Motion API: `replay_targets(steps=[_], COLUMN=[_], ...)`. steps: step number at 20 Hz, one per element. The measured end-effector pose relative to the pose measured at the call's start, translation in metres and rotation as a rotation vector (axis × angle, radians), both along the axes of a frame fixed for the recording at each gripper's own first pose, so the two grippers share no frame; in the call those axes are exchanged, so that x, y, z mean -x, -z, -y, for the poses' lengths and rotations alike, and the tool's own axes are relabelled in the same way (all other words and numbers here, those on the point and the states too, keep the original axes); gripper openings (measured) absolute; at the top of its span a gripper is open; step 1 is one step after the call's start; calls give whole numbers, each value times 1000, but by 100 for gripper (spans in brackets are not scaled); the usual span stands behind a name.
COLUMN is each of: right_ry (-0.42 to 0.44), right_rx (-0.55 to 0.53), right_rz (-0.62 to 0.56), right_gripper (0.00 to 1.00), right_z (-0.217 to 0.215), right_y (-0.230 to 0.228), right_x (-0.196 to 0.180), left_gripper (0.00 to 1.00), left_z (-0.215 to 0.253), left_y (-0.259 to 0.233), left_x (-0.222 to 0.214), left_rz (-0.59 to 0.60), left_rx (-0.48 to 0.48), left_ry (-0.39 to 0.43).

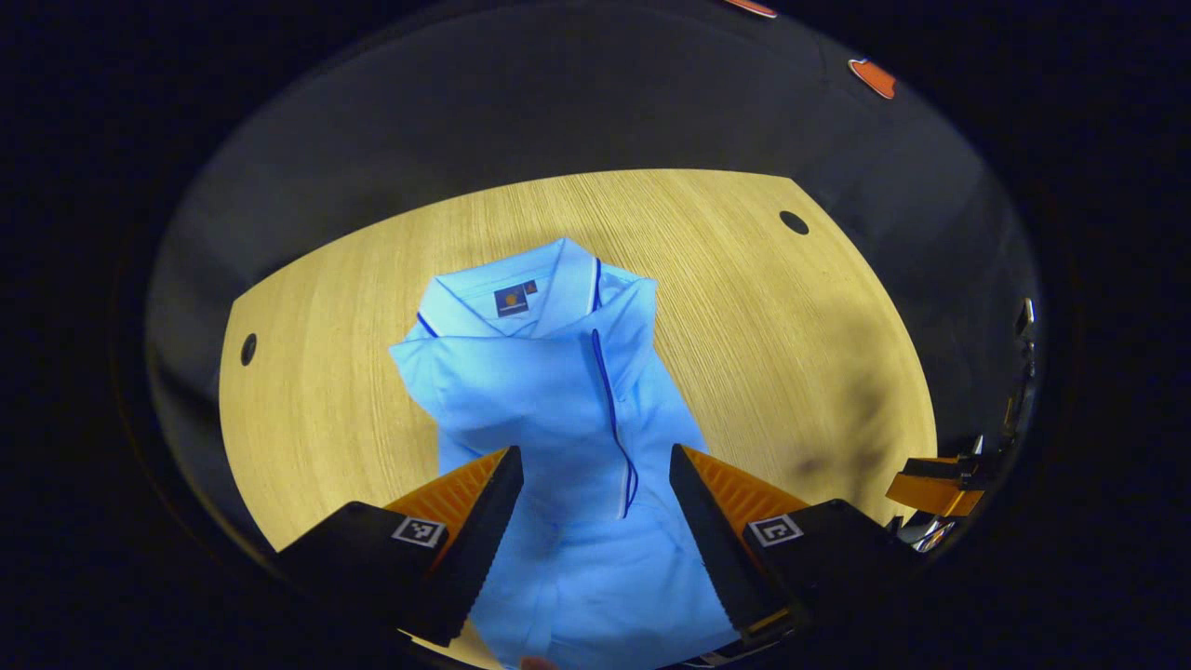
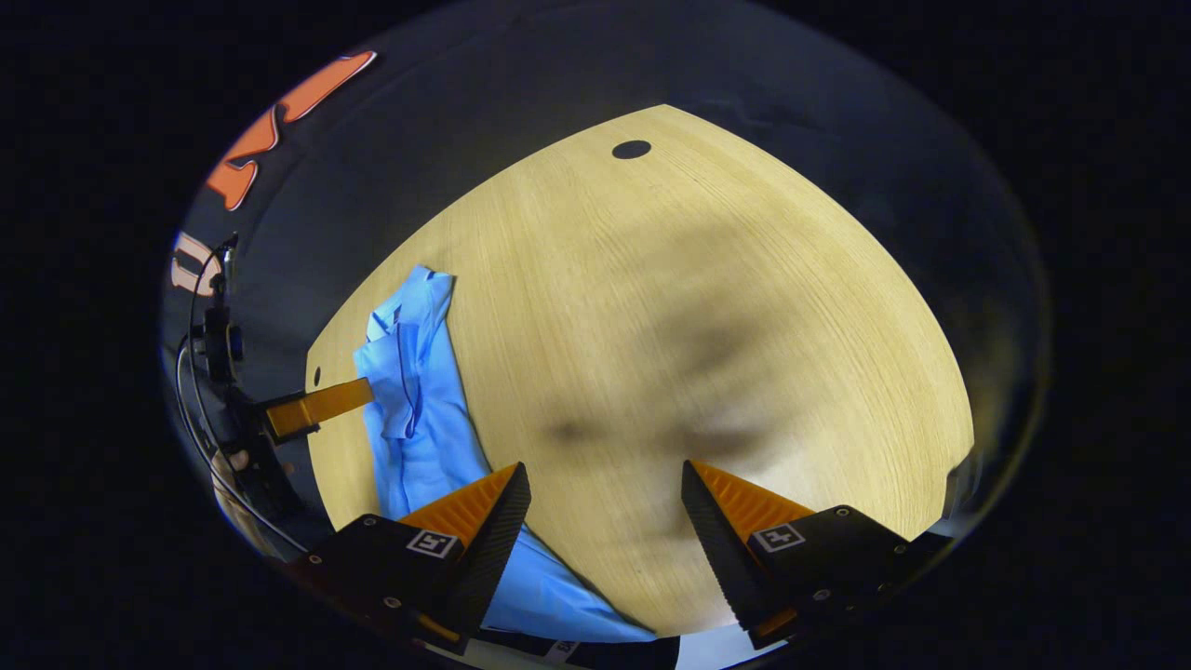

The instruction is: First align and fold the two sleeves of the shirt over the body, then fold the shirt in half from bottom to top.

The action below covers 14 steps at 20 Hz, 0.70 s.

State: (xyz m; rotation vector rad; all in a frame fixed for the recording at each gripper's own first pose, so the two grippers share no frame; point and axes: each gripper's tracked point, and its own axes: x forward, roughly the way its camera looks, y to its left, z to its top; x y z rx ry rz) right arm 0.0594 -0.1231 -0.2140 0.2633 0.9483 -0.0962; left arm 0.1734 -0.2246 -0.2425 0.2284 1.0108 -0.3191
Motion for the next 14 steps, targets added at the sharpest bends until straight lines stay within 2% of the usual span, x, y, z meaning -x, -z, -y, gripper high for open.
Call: replay_targets(steps=[5, 8, 12, 14], right_ry=[-82, -135, -189, -220], right_rx=[138, 188, 234, 273], right_rz=[-45, -73, -94, -109], right_gripper=[99, 99, 99, 99], right_z=[-12, -24, -45, -50], right_y=[20, 27, 37, 43], right_x=[22, 34, 50, 62], left_gripper=[100, 100, 100, 100], left_z=[-47, -87, -133, -157], left_y=[-29, -29, -12, -2], left_x=[45, 66, 111, 128], left_rz=[-2, 22, -10, -5], left_rx=[85, 79, 88, 61], left_ry=[-68, -107, -159, -177])
